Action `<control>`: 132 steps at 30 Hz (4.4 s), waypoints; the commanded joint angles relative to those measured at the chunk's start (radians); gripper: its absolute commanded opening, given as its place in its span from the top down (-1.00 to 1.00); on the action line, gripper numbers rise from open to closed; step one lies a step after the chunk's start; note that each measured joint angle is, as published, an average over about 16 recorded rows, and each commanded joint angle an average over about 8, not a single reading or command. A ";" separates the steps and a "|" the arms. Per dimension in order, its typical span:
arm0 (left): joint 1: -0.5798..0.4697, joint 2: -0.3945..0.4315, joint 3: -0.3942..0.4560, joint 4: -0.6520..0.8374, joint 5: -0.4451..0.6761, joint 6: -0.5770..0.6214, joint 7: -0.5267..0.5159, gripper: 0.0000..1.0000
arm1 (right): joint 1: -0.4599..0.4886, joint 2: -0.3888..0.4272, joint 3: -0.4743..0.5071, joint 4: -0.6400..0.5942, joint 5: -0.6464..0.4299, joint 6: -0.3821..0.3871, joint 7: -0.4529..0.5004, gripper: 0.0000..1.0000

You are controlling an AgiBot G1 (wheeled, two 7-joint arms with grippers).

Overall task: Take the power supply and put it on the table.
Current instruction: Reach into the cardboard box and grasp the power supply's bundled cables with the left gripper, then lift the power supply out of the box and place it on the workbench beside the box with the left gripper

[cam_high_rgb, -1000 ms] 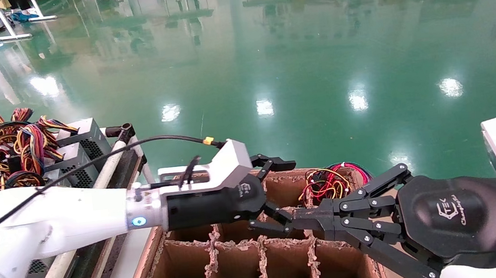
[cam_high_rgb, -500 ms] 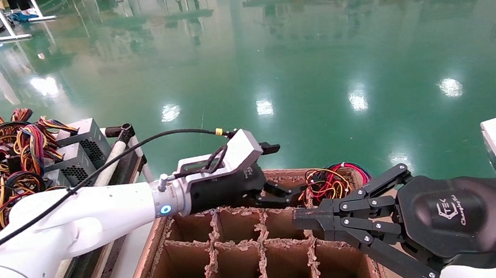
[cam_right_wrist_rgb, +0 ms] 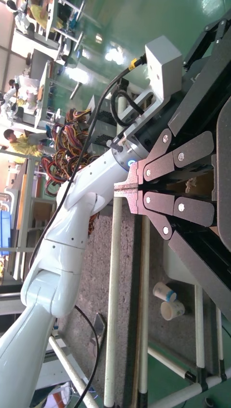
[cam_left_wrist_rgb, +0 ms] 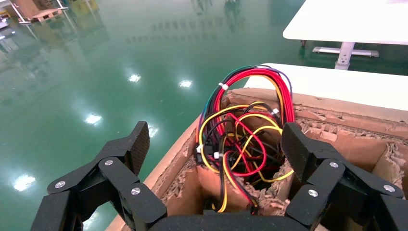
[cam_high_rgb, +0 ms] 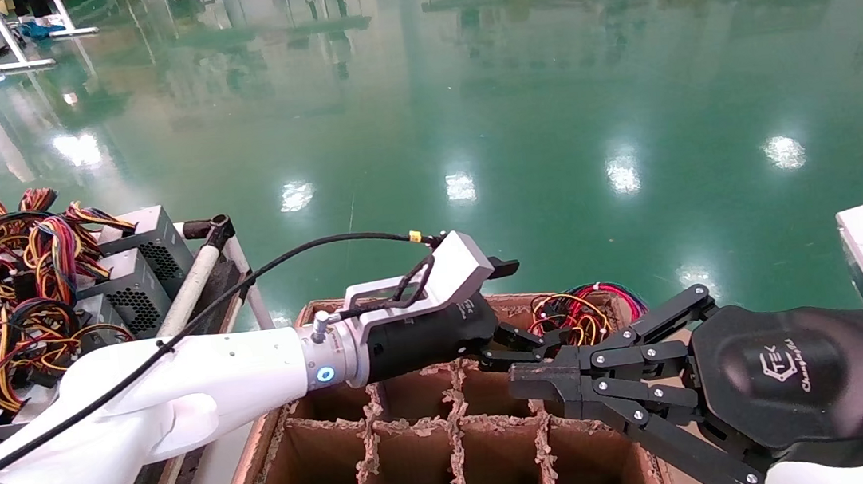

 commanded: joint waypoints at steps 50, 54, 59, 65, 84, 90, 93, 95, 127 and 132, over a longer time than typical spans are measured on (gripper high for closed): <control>-0.007 -0.003 0.411 -0.046 -0.428 -0.176 0.037 1.00 | 0.000 0.000 -0.001 0.000 0.001 0.000 0.000 1.00; -0.011 -0.003 0.421 -0.045 -0.450 -0.183 0.047 1.00 | 0.000 0.000 -0.001 0.000 0.001 0.000 0.000 1.00; -0.022 -0.003 0.424 -0.044 -0.482 -0.193 0.056 1.00 | 0.000 0.000 -0.001 0.000 0.001 0.000 0.000 1.00; -0.046 -0.005 0.416 -0.044 -0.542 -0.195 0.064 1.00 | 0.000 0.000 -0.001 0.000 0.001 0.000 0.000 1.00; -0.136 -0.012 0.394 -0.018 -0.703 -0.109 0.072 1.00 | 0.000 0.000 -0.001 0.000 0.001 0.000 -0.001 1.00; -0.163 -0.012 0.391 -0.010 -0.740 -0.077 0.074 1.00 | 0.000 0.001 -0.001 0.000 0.001 0.001 -0.001 1.00; -0.174 -0.012 0.390 -0.006 -0.759 -0.067 0.073 1.00 | 0.000 0.001 -0.001 0.000 0.001 0.001 -0.001 1.00; -0.181 -0.012 0.390 -0.003 -0.771 -0.063 0.071 1.00 | 0.000 0.001 -0.001 0.000 0.001 0.001 -0.001 1.00; -0.367 -0.018 0.374 0.079 -0.925 0.002 0.060 1.00 | 0.000 0.001 -0.002 0.000 0.001 0.001 -0.001 1.00; -0.415 -0.019 0.370 0.105 -0.942 0.003 0.053 1.00 | 0.000 0.001 -0.002 0.000 0.001 0.001 -0.001 1.00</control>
